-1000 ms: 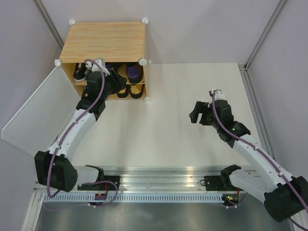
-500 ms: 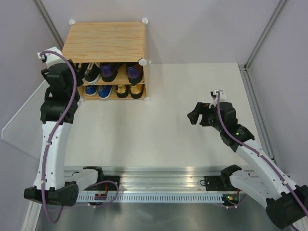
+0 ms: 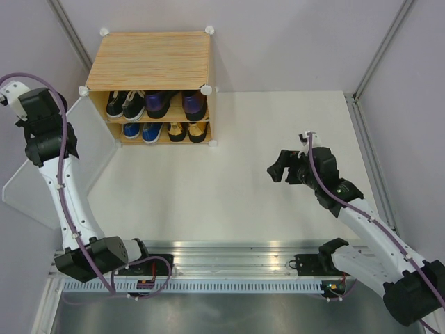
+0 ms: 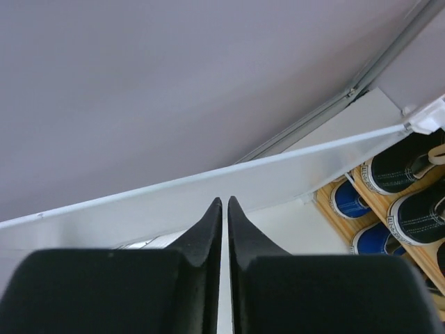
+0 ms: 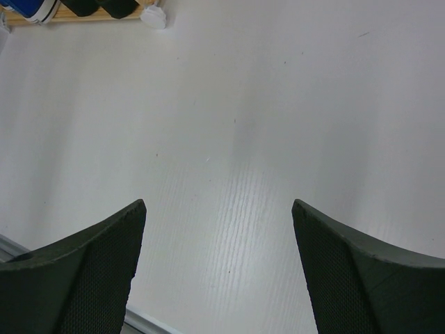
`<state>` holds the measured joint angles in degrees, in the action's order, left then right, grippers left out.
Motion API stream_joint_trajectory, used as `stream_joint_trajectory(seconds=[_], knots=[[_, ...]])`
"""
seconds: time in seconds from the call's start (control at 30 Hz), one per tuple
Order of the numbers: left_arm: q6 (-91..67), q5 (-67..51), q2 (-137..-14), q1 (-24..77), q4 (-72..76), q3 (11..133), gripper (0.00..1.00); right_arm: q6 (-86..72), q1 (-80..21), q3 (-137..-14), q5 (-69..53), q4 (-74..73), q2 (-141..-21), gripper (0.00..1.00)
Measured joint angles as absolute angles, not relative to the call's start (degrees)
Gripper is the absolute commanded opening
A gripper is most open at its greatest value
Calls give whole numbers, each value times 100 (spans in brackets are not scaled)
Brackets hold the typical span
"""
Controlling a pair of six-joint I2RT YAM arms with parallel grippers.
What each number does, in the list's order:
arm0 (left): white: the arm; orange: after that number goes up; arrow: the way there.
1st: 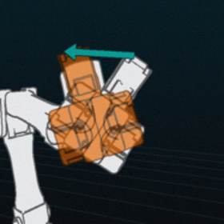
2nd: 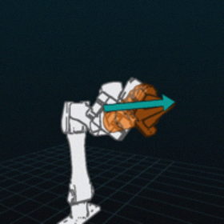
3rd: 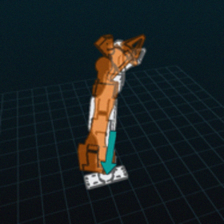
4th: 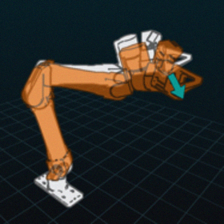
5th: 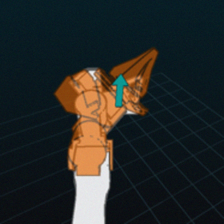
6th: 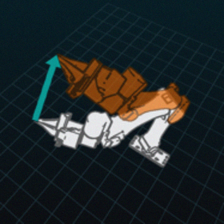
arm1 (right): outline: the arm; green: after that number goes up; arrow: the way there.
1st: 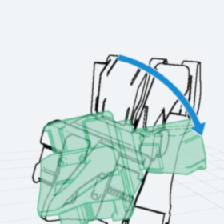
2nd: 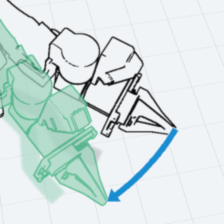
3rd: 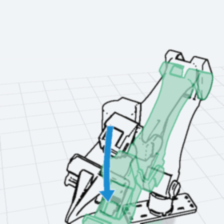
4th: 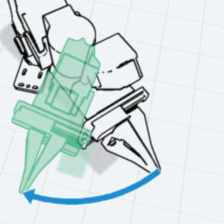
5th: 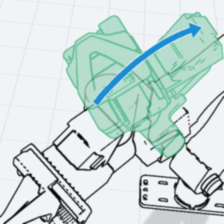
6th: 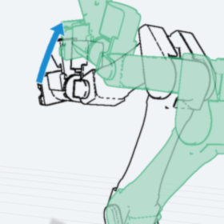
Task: Place and organize the shoes in the shoe cabinet
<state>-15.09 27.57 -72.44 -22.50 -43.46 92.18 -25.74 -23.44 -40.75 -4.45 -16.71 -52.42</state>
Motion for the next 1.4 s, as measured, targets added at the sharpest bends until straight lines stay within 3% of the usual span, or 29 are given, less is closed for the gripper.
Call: stream_joint_trajectory(seconds=[0.37, 1.4], knots=[[-2185, 2703, -7330, -3081, -4204, 8917, 4, -2574, -2432, -4064, -513, -1673, -5542, 88], [-2633, 2602, -7378, -3170, -3876, 9192, 2, -2571, -2502, -4064, -384, -1673, -5986, 87]])
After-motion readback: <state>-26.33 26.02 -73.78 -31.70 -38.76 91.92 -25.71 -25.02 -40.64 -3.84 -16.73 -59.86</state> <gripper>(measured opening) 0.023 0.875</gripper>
